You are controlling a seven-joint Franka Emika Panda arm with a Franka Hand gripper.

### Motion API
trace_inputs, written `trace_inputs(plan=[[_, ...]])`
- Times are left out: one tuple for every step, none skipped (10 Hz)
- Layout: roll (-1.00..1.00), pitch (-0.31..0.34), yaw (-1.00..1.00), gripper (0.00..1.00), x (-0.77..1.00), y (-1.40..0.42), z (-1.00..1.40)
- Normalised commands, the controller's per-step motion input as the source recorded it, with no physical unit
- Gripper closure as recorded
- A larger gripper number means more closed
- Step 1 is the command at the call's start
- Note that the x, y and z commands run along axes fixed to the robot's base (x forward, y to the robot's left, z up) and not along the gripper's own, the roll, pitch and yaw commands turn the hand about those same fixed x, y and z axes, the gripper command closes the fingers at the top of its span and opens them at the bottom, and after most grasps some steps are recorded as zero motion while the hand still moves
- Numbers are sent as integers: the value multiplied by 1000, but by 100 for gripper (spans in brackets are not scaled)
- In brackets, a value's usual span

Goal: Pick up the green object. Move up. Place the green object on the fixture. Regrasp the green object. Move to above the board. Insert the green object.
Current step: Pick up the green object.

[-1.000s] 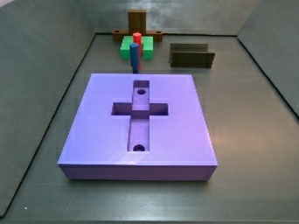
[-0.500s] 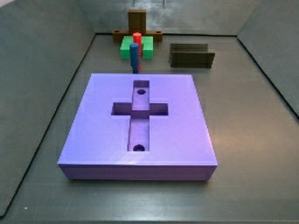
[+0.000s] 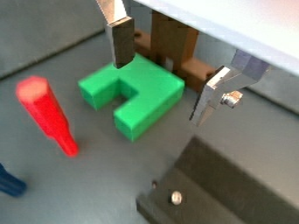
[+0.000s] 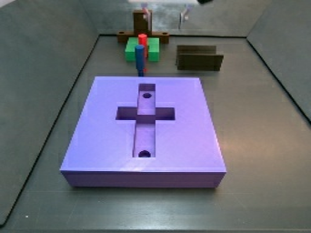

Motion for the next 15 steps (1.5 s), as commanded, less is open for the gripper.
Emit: trace_inputs(plan=[[0,-19,0,0,46,-123,-1000],[0,-3,0,0,-269,-29,-669],[-6,-11,0,0,-354,0,-577],[-23,0,-37,0,-86,0,-517],[-7,0,-80,0,0,0,-329],[0,4,-54,0,0,0,-180],[-3,27,0,0,0,63,-3],[0,-16,0,0,0,0,-26],[0,0,0,0,-106,0,-206],[0,0,0,0,-34,0,-160],[0,0,0,0,-37,0,-134],[0,0,0,0,0,0,-20],[24,0,0,0,-103,0,-194],[0,0,0,0,0,0,0],[0,0,0,100,0,0,0]])
